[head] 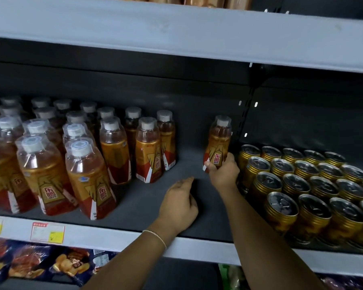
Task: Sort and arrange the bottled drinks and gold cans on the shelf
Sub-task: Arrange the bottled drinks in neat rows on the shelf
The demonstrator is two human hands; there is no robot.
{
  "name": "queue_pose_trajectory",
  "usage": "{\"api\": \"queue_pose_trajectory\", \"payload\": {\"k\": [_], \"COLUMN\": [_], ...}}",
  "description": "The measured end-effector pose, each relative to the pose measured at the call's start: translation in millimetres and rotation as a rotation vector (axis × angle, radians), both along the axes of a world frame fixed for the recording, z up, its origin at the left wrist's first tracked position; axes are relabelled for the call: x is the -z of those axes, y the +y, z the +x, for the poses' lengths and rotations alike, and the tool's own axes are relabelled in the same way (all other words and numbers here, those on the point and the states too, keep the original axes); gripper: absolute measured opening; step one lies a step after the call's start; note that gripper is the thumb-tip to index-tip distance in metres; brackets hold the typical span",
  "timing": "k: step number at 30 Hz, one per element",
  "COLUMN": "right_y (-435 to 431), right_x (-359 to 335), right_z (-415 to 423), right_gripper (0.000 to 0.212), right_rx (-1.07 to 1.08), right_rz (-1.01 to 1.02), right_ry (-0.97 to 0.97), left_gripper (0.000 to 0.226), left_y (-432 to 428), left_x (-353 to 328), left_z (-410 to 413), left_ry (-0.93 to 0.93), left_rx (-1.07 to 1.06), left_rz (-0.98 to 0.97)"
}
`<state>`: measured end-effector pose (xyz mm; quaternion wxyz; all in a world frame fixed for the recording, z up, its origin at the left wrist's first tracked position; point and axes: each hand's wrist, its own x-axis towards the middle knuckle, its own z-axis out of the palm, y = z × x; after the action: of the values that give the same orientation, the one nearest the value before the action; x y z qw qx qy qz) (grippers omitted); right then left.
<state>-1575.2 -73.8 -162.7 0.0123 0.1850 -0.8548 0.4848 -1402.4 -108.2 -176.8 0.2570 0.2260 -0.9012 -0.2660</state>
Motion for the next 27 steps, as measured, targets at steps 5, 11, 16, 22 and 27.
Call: {"api": "queue_pose_trajectory", "payload": {"k": [5,11,16,22,27], "right_y": [1,2,6,6,2], "right_x": [3,3,1,-4,-21], "right_z": [2,6,6,11,36], "right_gripper": [0.061,0.061,0.06,0.065,0.068], "right_rx": [-0.004,-0.002,-0.018,-0.009,0.121], "right_rz": [-0.013,-0.005,-0.003,-0.043,-0.002], "right_ry": [0.008,0.027,0.037,0.013,0.34], "left_gripper": [0.056,0.06,0.062,0.064,0.062], "left_y": [-1,-2,-6,-32,-42], "left_x": [-2,-6,-12,-21,-25], "left_z": [2,8,11,37,56], "left_ry": [0.05,0.14,0.227,0.238,0.217], "left_rx": [-0.053,-0.142,-0.188,-0.212,-0.187], "left_rz": [0.052,0.092,0.123,0.048,-0.013]}}
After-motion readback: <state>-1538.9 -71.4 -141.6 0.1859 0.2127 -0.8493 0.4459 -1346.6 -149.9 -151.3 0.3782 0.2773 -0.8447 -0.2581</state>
